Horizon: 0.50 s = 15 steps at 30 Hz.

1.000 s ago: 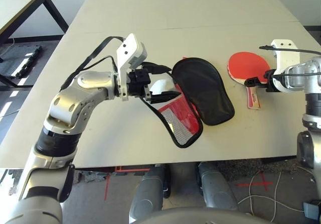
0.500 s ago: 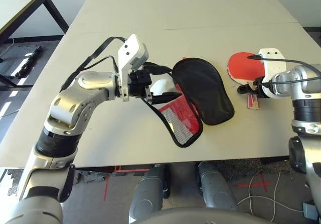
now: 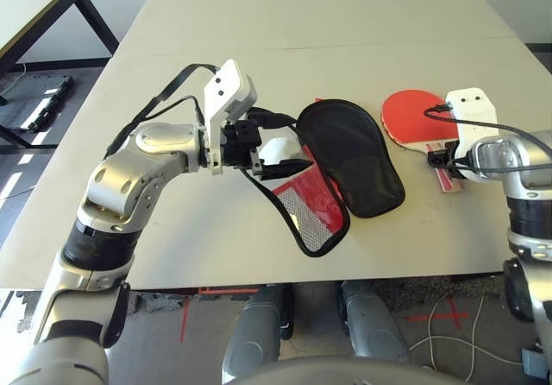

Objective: Store the ping-pong paddle in its case and zip it.

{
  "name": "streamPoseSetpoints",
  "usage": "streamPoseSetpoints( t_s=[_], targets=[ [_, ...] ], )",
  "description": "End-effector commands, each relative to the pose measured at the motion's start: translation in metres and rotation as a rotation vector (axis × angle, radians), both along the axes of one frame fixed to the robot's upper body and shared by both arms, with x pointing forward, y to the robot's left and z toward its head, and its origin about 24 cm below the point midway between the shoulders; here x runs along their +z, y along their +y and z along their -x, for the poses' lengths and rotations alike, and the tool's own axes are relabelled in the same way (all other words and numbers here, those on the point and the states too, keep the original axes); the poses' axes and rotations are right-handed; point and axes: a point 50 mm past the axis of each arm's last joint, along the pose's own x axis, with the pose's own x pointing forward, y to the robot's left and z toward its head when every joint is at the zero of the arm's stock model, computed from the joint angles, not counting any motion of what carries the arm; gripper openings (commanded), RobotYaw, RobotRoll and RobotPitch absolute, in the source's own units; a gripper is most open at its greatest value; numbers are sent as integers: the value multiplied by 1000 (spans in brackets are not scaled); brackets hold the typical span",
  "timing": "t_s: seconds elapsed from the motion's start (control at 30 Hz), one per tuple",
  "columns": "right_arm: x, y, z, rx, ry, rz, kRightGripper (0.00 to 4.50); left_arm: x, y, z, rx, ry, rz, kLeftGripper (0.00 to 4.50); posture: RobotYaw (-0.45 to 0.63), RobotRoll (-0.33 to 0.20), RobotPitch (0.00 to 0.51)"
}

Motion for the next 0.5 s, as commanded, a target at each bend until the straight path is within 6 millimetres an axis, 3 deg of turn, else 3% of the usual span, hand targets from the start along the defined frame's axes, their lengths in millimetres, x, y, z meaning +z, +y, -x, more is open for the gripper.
streamPoseSetpoints(
  t_s=[0.03, 0.23, 0.5],
  targets=[
    [16, 19, 6, 112, -140, -13, 1146, -5, 0, 0, -4, 10, -16, 4500, -93, 0, 180],
    [18, 52, 9, 183, -170, -89, 1144, -6, 0, 1, -3, 14, -22, 4500, -86, 0, 188],
    [1, 96, 17, 244, -116, -200, 1144, -6, 1, 3, -2, 20, -33, 4500, -69, 0, 200]
  ],
)
